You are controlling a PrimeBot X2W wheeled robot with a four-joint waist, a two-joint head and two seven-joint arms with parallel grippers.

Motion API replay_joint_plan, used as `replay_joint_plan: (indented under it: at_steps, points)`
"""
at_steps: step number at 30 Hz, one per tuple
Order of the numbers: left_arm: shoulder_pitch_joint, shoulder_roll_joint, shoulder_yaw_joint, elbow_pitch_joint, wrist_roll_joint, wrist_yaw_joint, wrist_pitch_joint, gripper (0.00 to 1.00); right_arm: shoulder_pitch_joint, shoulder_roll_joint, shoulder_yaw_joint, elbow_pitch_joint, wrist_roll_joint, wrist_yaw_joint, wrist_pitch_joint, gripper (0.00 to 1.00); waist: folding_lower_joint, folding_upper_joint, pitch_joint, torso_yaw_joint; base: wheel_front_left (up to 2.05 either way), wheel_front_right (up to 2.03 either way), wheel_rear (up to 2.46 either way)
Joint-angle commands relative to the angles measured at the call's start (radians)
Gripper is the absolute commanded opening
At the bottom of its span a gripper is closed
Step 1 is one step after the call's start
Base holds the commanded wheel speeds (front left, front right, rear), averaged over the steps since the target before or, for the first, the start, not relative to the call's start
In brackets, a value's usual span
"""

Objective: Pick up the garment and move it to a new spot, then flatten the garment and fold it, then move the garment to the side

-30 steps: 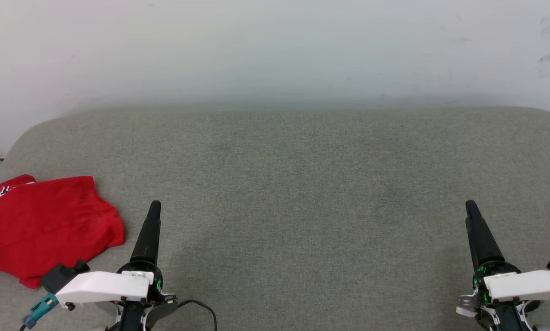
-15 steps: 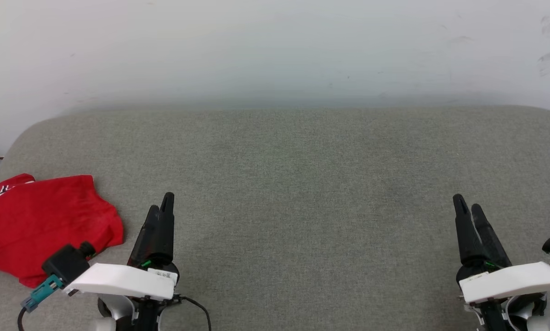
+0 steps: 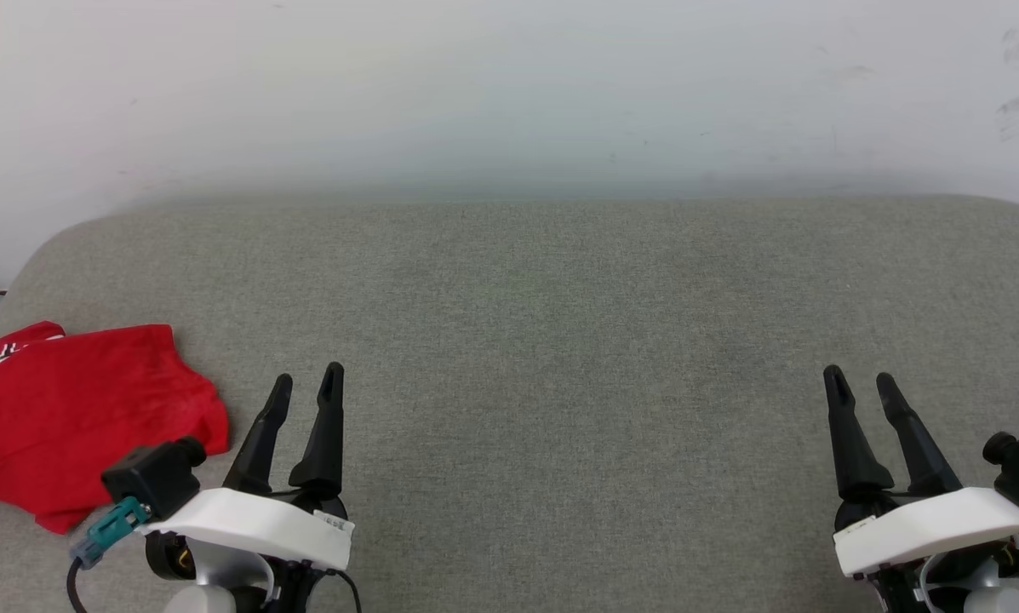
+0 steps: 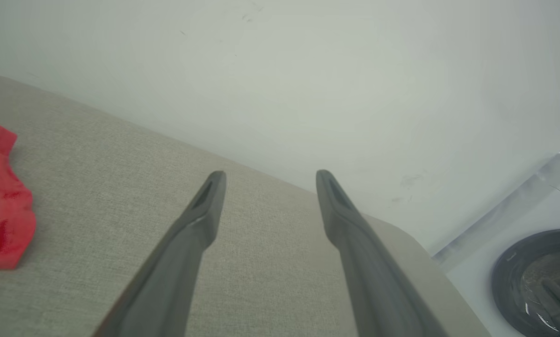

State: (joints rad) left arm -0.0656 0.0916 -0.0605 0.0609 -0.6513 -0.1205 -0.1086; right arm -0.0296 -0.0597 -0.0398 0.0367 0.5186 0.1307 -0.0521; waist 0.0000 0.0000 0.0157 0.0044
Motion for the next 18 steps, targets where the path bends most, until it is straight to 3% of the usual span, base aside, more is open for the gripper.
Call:
replay_joint_plan:
  at_steps: [1, 18]
  points:
    - [-0.002, 0.012, -0.005, -0.014, 0.029, 0.004, -0.008, 1.00, -0.001, -0.001, 0.000, -0.019, -0.030, 0.000, 0.000, 1.00, 0.0000, 0.0000, 0.000, 0.000, 0.00, 0.00, 0.00]
    - [0.010, 0.046, -0.055, 0.002, 0.220, 0.045, -0.055, 1.00, 0.020, 0.005, -0.006, -0.050, -0.252, 0.000, 0.000, 1.00, 0.0000, 0.0000, 0.000, 0.001, 0.00, 0.00, 0.00]
